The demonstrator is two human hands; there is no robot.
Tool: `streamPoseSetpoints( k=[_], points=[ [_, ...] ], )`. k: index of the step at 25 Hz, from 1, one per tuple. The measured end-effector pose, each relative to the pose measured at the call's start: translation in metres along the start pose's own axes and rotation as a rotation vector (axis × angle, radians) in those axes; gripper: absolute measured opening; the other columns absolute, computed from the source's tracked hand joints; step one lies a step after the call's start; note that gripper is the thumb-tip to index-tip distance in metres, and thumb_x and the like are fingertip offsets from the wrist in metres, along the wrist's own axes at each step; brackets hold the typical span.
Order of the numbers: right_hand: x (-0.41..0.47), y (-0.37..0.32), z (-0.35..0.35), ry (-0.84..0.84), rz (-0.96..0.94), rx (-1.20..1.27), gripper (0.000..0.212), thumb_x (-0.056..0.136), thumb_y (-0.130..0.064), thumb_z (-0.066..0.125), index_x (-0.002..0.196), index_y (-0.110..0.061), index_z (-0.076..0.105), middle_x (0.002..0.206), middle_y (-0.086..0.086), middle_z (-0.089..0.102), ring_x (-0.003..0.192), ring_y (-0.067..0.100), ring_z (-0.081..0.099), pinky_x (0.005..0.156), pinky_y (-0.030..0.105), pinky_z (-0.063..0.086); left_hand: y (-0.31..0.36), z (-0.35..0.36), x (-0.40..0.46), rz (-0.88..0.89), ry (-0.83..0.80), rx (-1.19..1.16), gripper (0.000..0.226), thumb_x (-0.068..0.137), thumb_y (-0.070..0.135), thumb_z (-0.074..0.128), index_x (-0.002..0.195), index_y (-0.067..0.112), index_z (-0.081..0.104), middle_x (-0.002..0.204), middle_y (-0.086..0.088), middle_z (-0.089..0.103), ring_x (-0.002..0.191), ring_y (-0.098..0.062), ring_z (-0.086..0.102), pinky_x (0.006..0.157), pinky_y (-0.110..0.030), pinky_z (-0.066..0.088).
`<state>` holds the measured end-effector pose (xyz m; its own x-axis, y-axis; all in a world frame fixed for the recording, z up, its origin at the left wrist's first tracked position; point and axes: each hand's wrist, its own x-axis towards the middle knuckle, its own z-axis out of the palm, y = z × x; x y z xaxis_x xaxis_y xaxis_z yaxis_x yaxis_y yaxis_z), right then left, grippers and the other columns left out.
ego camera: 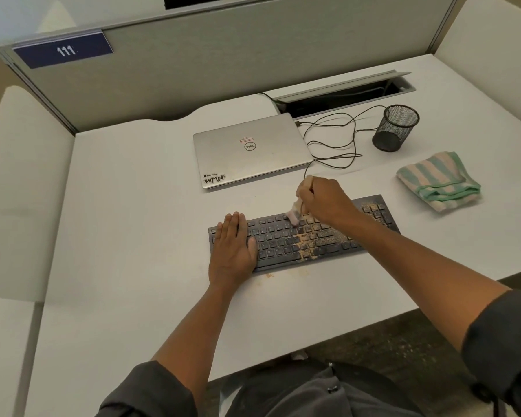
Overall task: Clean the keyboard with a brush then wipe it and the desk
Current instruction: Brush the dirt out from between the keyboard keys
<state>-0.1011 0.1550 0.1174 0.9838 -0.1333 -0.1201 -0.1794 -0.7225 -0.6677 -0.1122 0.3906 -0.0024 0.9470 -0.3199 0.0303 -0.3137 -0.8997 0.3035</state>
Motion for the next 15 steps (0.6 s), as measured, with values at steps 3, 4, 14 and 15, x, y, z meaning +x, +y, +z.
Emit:
streamPoseSetpoints(
  k=[3,4,14,15],
  points=[
    [-0.006,0.001,0.007,-0.049,-0.033,-0.020,0.029,0.098,-0.019,0.043,0.086,-0.006,0.066,0.074,0.005,0.071,0.073,0.024,0.068,0.072,0.040,0.056,0.000,-0.001,0.000,-0.005,-0.003,-0.002,0.075,0.096,0.045,0.013,0.160,0.007,0.021,0.167,-0.011,0.023,0.156,-0.025,0.012,0.127,-0.035,-0.004],
    [-0.007,0.003,0.008,-0.082,-0.028,-0.082,0.030,0.098,-0.019,0.043,0.084,-0.005,0.066,0.074,0.007,0.071,0.074,0.026,0.068,0.074,0.042,0.056,0.001,-0.001,0.000,-0.005,-0.001,-0.001,0.076,0.095,0.045,0.012,0.160,0.007,0.021,0.167,-0.011,0.023,0.156,-0.025,0.012,0.126,-0.034,-0.005],
    [-0.014,0.000,0.012,-0.122,-0.043,-0.145,0.033,0.100,-0.027,0.039,0.086,-0.012,0.065,0.078,0.002,0.071,0.078,0.022,0.066,0.073,0.037,0.052,0.000,0.000,0.000,-0.010,0.009,0.012,0.074,0.096,0.043,0.015,0.160,0.007,0.022,0.166,-0.011,0.025,0.155,-0.025,0.014,0.127,-0.034,-0.003],
    [-0.013,0.000,0.011,-0.137,-0.023,-0.211,0.036,0.101,-0.029,0.038,0.087,-0.011,0.066,0.078,0.003,0.070,0.078,0.023,0.066,0.070,0.035,0.049,0.001,0.000,0.000,-0.009,0.007,0.013,0.074,0.096,0.043,0.015,0.160,0.007,0.022,0.166,-0.011,0.025,0.155,-0.025,0.014,0.127,-0.034,-0.002]
  ],
)
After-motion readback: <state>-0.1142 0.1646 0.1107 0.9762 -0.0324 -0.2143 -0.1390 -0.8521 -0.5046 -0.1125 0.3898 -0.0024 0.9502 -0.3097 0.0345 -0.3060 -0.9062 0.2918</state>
